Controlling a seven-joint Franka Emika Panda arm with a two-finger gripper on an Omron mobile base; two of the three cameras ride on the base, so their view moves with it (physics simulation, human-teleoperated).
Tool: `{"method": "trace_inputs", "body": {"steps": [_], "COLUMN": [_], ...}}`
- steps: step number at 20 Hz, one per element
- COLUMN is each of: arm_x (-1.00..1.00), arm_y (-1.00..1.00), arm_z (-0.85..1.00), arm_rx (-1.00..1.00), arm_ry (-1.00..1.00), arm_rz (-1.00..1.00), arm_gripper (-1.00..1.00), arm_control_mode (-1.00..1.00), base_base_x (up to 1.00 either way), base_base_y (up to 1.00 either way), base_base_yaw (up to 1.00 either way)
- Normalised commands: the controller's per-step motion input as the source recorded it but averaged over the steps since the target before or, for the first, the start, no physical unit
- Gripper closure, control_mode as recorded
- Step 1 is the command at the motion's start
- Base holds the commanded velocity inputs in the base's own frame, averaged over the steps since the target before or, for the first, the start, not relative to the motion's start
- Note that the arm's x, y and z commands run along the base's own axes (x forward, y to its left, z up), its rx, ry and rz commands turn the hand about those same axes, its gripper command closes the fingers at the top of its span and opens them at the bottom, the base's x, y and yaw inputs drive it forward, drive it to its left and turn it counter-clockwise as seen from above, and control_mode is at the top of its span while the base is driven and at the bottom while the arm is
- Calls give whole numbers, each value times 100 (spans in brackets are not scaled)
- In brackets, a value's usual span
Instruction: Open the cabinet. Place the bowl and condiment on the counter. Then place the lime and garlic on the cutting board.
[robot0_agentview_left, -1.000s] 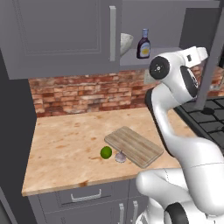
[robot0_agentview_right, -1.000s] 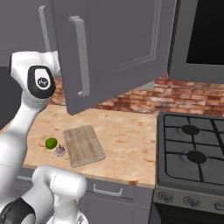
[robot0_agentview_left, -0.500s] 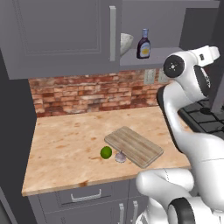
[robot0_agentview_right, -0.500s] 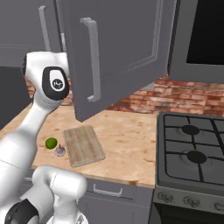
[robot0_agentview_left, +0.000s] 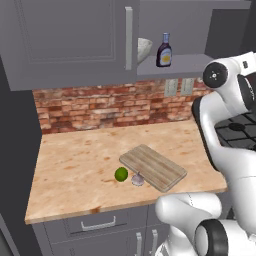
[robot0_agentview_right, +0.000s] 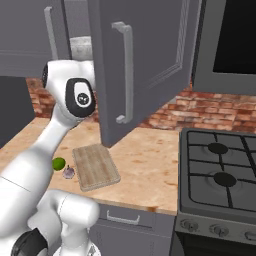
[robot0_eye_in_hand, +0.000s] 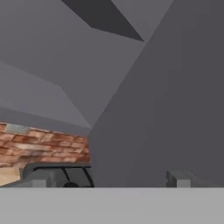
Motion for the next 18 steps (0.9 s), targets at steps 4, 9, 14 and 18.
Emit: {"method": "trace_inputs", "body": {"steps": [4,9,14,18], "arm_x": [0,0,0,0], "arm_y": [-37,-34,-31,-23], "arm_z": [0,0,0,0], "arm_rx": [0,0,0,0], "arm_ry": [-2,-4,-6,-7], "arm_rz": [0,0,0,0], "arm_gripper": [-100,-100,-100,-100], "arm_control_mode": [-100,-100,-100,-100], "base_base_x": [0,0,0,0], "base_base_y": [0,0,0,0], "base_base_yaw": [0,0,0,0]}}
